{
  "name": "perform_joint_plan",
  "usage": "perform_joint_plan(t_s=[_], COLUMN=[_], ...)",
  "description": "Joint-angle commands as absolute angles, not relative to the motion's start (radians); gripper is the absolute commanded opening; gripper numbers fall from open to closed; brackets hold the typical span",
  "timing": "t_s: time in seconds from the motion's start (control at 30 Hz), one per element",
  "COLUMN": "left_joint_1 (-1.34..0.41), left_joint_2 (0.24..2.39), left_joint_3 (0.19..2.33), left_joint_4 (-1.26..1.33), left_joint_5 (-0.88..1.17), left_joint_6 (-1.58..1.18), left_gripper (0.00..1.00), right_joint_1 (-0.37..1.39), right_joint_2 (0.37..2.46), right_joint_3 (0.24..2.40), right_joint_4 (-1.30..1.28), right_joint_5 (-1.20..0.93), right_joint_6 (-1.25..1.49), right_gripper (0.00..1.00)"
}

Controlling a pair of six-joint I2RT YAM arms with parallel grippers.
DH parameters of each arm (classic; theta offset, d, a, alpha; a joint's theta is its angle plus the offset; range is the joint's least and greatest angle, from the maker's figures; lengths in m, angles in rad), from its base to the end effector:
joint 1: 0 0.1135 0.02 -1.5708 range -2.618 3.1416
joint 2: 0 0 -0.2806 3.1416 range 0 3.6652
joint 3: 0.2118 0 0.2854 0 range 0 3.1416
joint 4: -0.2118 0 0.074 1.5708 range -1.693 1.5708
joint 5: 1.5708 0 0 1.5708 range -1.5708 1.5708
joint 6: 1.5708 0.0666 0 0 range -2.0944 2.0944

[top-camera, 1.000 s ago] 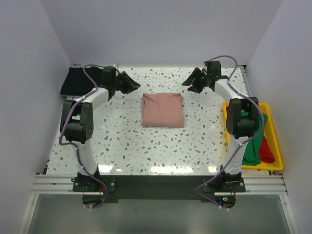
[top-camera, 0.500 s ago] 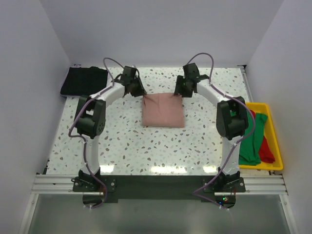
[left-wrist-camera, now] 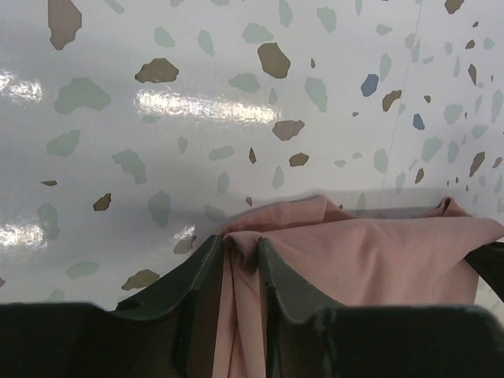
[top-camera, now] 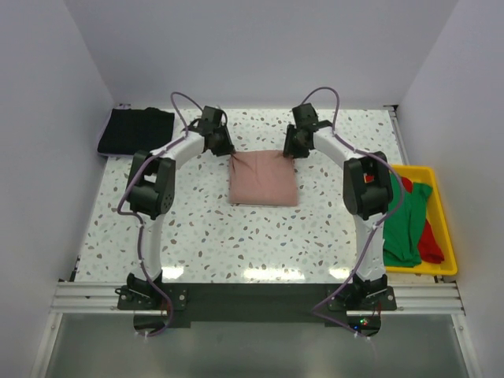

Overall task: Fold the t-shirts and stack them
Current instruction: Fold the tshirt

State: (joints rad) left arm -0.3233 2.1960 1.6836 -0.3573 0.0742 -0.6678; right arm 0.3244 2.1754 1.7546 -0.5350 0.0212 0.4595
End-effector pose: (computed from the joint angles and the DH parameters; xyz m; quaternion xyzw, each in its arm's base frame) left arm 0.5175 -0.1786 0.1492 -0.1483 0.9268 -0.1938 0.2853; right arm 0.5121 0.1707 0.1703 0.0675 0.9506 0.1063 0.2836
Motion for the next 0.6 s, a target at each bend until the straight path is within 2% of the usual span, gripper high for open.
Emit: perform_joint_plan(t_s=[0.0, 0.13, 0.23, 0.27, 0.37, 0.57], left_joint_1=[-0.322, -0.321, -0.318, -0.316, -0.308, -0.269], left_joint_2=[2.213, 2.223, 2.221, 2.221, 2.212, 2.195], left_joint_3=[1.741, 1.755, 1.767, 1.772, 1.776, 1.77], left_joint_4=[-0.336, -0.333, -0.331, -0.333, -0.327, -0.31], left_joint_5=[0.078, 0.087, 0.092, 0.095, 0.106, 0.143], left_joint_6=[-0.646, -0.65, -0.652, -0.65, -0.65, -0.657], left_gripper=[0.28, 0.16, 0.07, 0.04, 0.0, 0.0], right_joint_1=[0.324, 0.324, 0.324, 0.324, 0.324, 0.293], right_joint_2=[2.19, 2.194, 2.192, 2.192, 2.183, 2.137], right_joint_3=[1.807, 1.822, 1.828, 1.83, 1.83, 1.769], right_joint_4=[-0.511, -0.5, -0.494, -0.495, -0.495, -0.456], right_joint_5=[0.06, 0.069, 0.074, 0.081, 0.092, 0.101], right_joint_6=[0.46, 0.466, 0.471, 0.469, 0.465, 0.471], right_gripper=[0.41, 0.33, 0.24, 0.16, 0.03, 0.0])
